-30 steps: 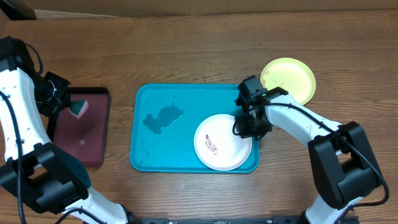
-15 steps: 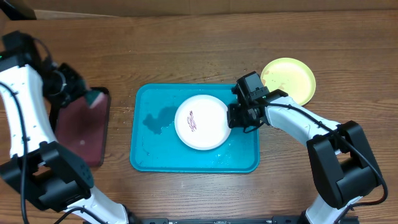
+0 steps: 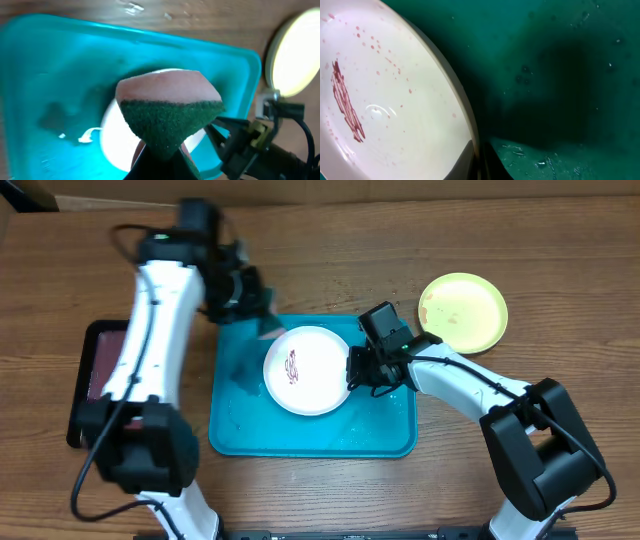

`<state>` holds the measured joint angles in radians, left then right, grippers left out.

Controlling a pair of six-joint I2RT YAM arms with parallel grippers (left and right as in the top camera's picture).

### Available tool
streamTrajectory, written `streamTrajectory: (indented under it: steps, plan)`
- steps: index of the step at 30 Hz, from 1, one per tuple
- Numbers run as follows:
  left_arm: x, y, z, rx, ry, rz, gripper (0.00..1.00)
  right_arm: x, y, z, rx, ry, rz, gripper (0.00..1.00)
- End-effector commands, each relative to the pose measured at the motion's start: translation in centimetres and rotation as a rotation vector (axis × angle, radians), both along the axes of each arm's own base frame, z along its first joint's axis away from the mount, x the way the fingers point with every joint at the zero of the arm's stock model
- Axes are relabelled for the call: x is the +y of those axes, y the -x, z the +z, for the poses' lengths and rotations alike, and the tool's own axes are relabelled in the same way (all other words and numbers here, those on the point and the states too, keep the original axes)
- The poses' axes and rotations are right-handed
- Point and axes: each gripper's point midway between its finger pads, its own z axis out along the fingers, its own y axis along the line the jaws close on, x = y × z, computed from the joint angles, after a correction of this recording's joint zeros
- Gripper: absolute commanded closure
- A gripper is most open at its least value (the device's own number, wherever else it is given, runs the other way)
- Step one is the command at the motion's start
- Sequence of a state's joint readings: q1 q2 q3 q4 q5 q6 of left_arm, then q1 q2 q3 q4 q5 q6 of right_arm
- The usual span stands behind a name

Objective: Clean dirty plates on tray and stack at the side
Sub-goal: 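Bring the sponge in the left gripper down onto the white plate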

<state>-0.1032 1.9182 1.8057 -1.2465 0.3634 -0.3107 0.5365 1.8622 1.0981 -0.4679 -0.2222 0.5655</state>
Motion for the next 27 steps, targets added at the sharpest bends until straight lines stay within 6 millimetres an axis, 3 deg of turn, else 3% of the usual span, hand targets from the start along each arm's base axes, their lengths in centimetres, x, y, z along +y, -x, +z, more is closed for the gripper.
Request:
streamTrajectory:
  steps: [1,5,11,17,22,27]
  plan:
    - [-2.4,0.3,-2.5,0.051,-0.029,-0.050,0.96,-0.6,0.3,-1.0,0.005,0.050,0.004,0.96]
    - [-4.6,1.0,-5.3,0.117,-0.049,-0.109,0.96,-0.4,0.9,-0.8,0.014,0.072,0.054,0.96]
    - [-6.4,1.9,-8.2,0.185,-0.067,-0.184,0.96,-0.2,1.0,0.6,0.020,0.102,0.125,0.96]
    - [-7.8,3.2,-9.0,0.220,-0.080,-0.229,0.96,0.3,0.2,0.4,-0.002,0.090,0.122,0.96]
    - [-8.7,3.8,-9.2,0.230,-0.095,-0.237,0.96,0.6,-0.3,-1.5,0.007,0.092,0.117,0.96]
    - [-8.3,3.6,-10.2,0.247,-0.142,-0.208,0.96,-0.2,-0.5,-2.8,0.047,0.098,0.075,0.96]
